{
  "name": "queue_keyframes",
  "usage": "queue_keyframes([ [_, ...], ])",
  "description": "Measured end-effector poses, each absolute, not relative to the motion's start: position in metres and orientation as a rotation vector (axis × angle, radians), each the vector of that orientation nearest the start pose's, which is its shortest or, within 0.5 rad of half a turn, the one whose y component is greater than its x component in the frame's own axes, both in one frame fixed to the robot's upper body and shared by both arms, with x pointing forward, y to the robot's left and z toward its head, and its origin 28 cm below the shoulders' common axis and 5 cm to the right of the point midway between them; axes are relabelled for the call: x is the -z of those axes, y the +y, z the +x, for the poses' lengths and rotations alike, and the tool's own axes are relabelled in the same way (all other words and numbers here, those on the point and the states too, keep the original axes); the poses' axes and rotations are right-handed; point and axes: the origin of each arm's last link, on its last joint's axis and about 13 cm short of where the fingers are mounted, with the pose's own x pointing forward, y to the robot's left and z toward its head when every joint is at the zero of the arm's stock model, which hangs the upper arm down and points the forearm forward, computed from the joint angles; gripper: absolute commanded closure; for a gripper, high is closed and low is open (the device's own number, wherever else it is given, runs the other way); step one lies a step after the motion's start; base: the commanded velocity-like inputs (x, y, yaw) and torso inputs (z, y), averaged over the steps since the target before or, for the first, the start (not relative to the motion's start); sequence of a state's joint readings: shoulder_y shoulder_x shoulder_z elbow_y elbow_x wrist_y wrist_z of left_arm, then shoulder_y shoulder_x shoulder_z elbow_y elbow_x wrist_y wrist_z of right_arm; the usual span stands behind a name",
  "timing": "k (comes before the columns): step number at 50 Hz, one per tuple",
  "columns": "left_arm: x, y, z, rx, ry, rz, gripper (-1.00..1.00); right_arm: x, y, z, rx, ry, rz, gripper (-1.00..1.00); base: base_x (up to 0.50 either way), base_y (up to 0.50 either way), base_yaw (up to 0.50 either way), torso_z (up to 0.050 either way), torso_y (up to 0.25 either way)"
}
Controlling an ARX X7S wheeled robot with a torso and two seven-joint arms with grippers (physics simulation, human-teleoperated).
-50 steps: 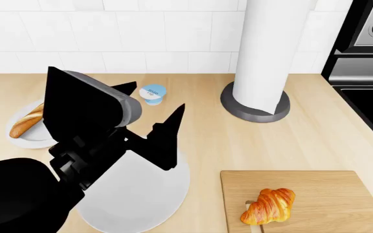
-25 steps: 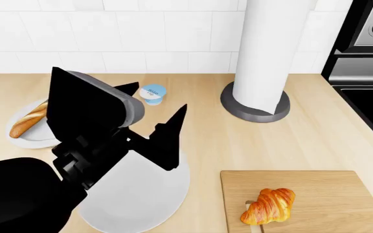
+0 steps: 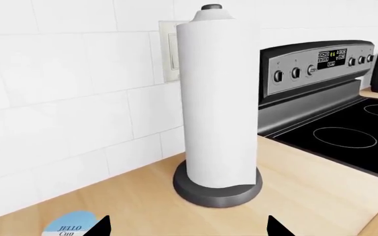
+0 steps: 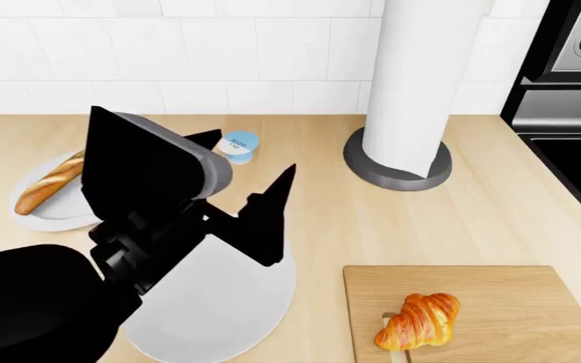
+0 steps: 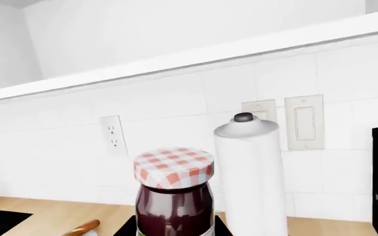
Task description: From the different types of pastries on the counter, select a croissant and place it on the cutting board. Then retrieve a jar of jam from the cabinet and place it alongside the croissant on the cutting board.
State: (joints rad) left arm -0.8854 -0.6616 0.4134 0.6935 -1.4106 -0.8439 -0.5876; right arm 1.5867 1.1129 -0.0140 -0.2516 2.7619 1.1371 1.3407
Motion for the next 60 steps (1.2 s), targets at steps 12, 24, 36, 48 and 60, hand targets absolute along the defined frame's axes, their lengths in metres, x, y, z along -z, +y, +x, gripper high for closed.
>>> queue_keyframes([
  [12, -0.249, 0.198, 0.211, 0.590, -0.057, 0.052, -1.00, -0.411, -0.227, 0.065, -0.308, -0.084, 0.166, 1.00, 0.00, 0.00, 0.00, 0.000, 0.000],
  [24, -0.249, 0.199, 0.211, 0.588, -0.056, 0.053, -1.00, -0.399, -0.241, 0.045, -0.270, -0.049, 0.150, 1.00, 0.00, 0.00, 0.00, 0.001, 0.001],
  [36, -0.249, 0.198, 0.210, 0.587, -0.056, 0.055, -1.00, -0.389, -0.252, 0.023, -0.247, -0.055, 0.146, 1.00, 0.00, 0.00, 0.00, 0.000, 0.000],
  [48, -0.249, 0.199, 0.211, 0.587, -0.055, 0.054, -1.00, -0.372, -0.261, 0.008, -0.214, -0.048, 0.144, 1.00, 0.00, 0.00, 0.00, 0.000, 0.000],
  [60, -0.249, 0.198, 0.211, 0.588, -0.055, 0.055, -1.00, -0.347, -0.270, -0.004, -0.165, -0.028, 0.155, 1.00, 0.00, 0.00, 0.00, 0.000, 0.000],
])
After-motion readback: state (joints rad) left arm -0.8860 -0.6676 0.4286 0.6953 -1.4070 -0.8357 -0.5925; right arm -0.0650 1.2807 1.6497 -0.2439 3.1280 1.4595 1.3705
